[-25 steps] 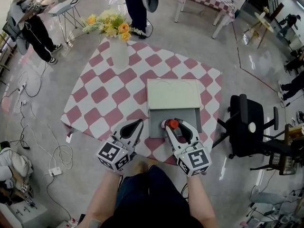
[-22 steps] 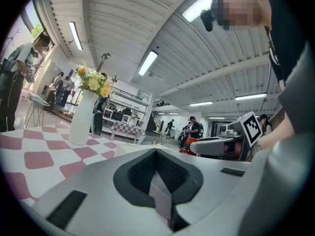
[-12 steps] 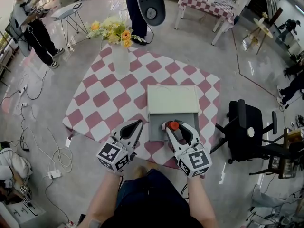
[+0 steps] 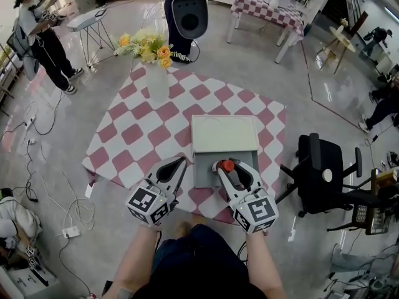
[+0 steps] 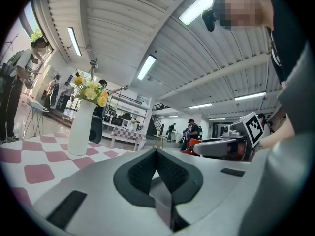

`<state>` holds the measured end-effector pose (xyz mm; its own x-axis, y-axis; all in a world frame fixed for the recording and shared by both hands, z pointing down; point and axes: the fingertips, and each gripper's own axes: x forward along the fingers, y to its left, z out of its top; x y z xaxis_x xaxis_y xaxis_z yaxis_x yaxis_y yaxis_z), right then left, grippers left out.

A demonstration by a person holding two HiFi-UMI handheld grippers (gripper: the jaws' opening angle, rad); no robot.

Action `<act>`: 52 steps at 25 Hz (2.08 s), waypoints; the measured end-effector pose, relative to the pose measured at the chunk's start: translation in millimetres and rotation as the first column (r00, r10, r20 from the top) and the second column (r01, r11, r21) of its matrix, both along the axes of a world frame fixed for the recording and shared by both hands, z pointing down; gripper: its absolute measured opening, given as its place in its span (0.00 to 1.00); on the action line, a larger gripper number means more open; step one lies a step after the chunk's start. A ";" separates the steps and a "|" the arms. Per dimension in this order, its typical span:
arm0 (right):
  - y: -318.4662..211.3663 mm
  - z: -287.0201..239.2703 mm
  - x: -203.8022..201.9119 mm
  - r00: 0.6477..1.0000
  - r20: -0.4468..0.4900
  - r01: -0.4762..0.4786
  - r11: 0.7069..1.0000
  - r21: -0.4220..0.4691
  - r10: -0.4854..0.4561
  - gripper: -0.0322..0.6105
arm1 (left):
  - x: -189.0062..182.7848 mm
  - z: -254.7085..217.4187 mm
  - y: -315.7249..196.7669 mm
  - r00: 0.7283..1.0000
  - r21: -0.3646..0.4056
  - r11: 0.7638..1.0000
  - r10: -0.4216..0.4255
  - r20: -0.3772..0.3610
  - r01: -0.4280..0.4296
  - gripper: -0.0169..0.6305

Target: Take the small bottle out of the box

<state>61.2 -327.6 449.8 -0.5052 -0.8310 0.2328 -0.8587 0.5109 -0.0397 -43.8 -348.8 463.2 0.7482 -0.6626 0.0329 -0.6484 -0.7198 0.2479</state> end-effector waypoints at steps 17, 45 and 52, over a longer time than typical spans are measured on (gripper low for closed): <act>-5.8 -26.1 5.7 1.000 0.005 0.005 0.999 0.032 -0.005 0.28 | -4.6 -25.7 -10.2 1.000 0.044 0.999 -0.028 -0.001 0.028 0.03; -7.9 -66.8 25.6 1.000 0.018 0.001 0.996 0.089 -0.003 0.28 | -12.9 -68.3 -19.3 0.996 0.099 0.991 -0.087 -0.020 0.088 0.03; -4.4 -71.8 29.5 1.000 0.021 0.001 0.996 0.094 -0.003 0.28 | -15.0 -76.1 -15.6 0.994 0.111 0.988 -0.101 -0.029 0.104 0.03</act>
